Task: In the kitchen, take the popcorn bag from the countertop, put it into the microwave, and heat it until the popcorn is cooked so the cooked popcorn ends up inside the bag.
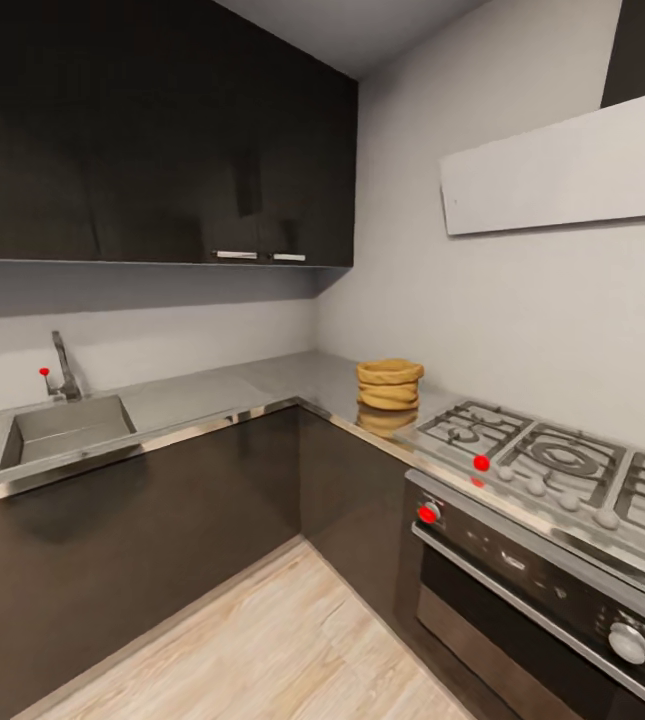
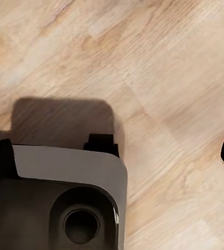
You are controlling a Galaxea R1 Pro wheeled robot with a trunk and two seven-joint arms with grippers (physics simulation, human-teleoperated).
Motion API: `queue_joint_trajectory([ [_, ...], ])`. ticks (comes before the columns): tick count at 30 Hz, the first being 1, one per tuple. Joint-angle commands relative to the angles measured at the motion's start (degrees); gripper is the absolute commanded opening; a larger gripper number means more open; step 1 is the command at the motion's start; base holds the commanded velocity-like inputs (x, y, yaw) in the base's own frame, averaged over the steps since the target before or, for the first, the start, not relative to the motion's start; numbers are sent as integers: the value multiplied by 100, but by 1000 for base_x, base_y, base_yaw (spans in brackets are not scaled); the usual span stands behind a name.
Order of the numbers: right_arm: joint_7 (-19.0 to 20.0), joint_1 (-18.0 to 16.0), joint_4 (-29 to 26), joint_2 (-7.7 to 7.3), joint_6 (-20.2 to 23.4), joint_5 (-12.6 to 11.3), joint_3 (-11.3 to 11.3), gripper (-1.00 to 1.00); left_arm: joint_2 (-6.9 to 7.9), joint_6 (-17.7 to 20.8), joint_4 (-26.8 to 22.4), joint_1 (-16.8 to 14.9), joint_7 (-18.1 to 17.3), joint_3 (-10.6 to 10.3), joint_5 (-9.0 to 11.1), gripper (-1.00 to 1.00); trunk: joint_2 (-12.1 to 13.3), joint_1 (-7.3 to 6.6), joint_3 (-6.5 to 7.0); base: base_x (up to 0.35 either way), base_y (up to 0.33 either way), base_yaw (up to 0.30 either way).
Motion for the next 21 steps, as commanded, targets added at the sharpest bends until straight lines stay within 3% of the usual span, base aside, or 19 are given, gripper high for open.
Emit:
queue_joint_trajectory([
  [1, 16, -9, 18, -6, -18, 0, 25, 100, -1, -12, -1, -1, -3, 5, 42, 100, -3, 4, -6, 323, 98, 0],
  [21, 24, -10, 18, 7, -12, 0, 25, 100, -9, -38, -1, -1, -2, 11, 42, 100, -3, 4, -6, 321, 160, 0],
])
